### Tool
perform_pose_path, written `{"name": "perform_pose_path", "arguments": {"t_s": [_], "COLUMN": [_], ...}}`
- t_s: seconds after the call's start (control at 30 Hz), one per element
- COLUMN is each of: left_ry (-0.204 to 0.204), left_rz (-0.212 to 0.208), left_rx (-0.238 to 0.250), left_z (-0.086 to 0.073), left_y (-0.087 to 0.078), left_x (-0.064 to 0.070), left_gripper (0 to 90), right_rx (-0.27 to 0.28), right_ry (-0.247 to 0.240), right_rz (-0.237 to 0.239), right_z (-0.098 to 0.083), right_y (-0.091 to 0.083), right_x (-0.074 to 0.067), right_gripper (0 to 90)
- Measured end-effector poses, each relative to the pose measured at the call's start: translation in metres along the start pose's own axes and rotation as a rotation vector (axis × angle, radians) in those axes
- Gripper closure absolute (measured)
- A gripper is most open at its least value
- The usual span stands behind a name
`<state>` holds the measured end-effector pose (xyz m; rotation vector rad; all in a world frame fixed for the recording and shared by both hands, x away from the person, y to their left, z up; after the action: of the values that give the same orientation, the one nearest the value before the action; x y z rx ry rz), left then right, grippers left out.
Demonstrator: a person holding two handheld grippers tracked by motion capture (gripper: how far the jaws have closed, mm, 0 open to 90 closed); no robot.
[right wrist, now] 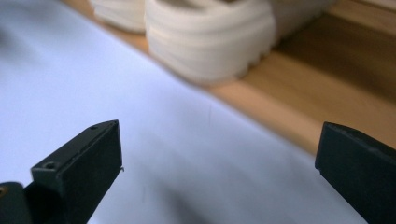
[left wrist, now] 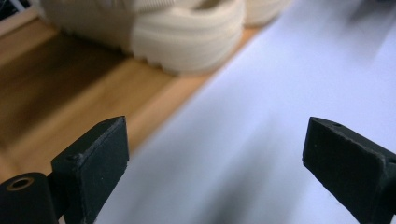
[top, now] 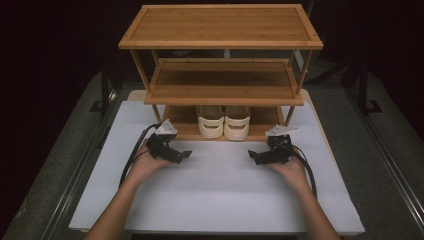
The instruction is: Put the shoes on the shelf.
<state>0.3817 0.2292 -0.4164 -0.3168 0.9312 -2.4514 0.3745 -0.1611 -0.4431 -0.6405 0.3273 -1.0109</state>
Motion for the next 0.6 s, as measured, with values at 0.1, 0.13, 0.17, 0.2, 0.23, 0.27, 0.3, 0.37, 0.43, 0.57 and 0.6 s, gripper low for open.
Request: {"name": "perform_pose_path", "arguments": {"t_s": [0.1, 0.13, 0.17, 0.2, 0.23, 0.27, 0.3, 0.37, 0.43, 0.57, 0.6], "left_ry": [-0.005, -0.016, -0.025, -0.029, -0.033, -0.033, -0.037, -0.050, -0.071, -0.090, -0.092], "left_rz": [0.021, 0.023, 0.027, 0.032, 0.039, 0.045, 0.051, 0.065, 0.071, 0.093, 0.095], "left_rx": [0.002, 0.009, 0.015, 0.021, 0.018, 0.014, 0.010, 0.002, 0.002, -0.026, -0.034], "left_z": [-0.018, -0.023, -0.029, -0.034, -0.040, -0.046, -0.052, -0.065, -0.079, -0.103, -0.108], "left_y": [-0.020, -0.027, -0.034, -0.040, -0.046, -0.051, -0.056, -0.065, -0.073, -0.083, -0.085], "left_x": [0.008, 0.010, 0.012, 0.014, 0.016, 0.018, 0.019, 0.022, 0.025, 0.032, 0.034], "left_gripper": [7.0, 7.0, 7.0, 7.0, 7.0, 7.0, 7.0, 7.0, 7.0, 7.0, 6.9], "right_rx": [0.001, -0.007, -0.005, -0.002, 0.000, -0.001, -0.004, -0.016, -0.029, -0.050, -0.055], "right_ry": [0.014, 0.013, 0.011, 0.015, 0.021, 0.021, 0.021, 0.021, 0.020, 0.027, 0.027], "right_rz": [-0.004, -0.009, -0.016, -0.020, -0.020, -0.026, -0.031, -0.042, -0.056, -0.076, -0.080], "right_z": [-0.016, -0.020, -0.024, -0.029, -0.034, -0.039, -0.045, -0.054, -0.064, -0.082, -0.086], "right_y": [-0.021, -0.028, -0.034, -0.040, -0.046, -0.052, -0.057, -0.066, -0.074, -0.087, -0.089], "right_x": [0.004, 0.006, 0.007, 0.008, 0.009, 0.010, 0.011, 0.012, 0.014, 0.016, 0.017], "right_gripper": [0.4, 0.4, 0.4, 0.4, 0.4, 0.4, 0.4, 0.4, 0.4, 0.4, 0.4]}}
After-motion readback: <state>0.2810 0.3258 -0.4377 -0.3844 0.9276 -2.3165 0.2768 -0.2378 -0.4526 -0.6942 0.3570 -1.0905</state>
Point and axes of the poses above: each handheld gripper's, and its own axes: y roughly forward along the jaws, z roughly out of its top, x roughly to its right, the point moved 1 cm from there along y, roughly forward along the jaws, and after that the axes turned 7 degrees about -z, right-handed, at the moved point
